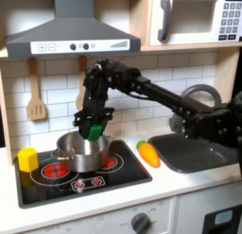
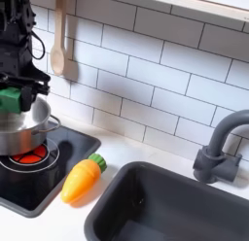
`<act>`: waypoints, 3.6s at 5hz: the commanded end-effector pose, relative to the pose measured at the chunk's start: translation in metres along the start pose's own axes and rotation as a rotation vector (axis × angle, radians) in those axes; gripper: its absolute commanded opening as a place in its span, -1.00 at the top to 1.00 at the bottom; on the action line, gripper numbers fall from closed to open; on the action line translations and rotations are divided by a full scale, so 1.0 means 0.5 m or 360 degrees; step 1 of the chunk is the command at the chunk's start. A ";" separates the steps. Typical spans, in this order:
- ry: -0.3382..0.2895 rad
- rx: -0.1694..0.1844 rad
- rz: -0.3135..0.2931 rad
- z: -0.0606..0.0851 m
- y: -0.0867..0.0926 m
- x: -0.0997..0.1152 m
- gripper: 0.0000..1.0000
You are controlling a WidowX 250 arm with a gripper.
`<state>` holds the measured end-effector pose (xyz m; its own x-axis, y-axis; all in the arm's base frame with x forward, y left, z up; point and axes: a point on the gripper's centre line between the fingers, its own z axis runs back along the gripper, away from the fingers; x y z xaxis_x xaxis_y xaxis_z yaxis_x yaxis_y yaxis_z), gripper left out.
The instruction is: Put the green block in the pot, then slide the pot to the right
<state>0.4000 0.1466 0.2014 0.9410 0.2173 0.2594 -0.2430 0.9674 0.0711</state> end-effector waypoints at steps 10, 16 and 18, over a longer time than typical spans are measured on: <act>0.0200 -0.0074 -0.0147 -0.052 -0.029 -0.055 -1.00; 0.0256 -0.0178 -0.0306 -0.028 -0.102 -0.134 -1.00; 0.0265 -0.0183 -0.0301 -0.030 -0.101 -0.133 -1.00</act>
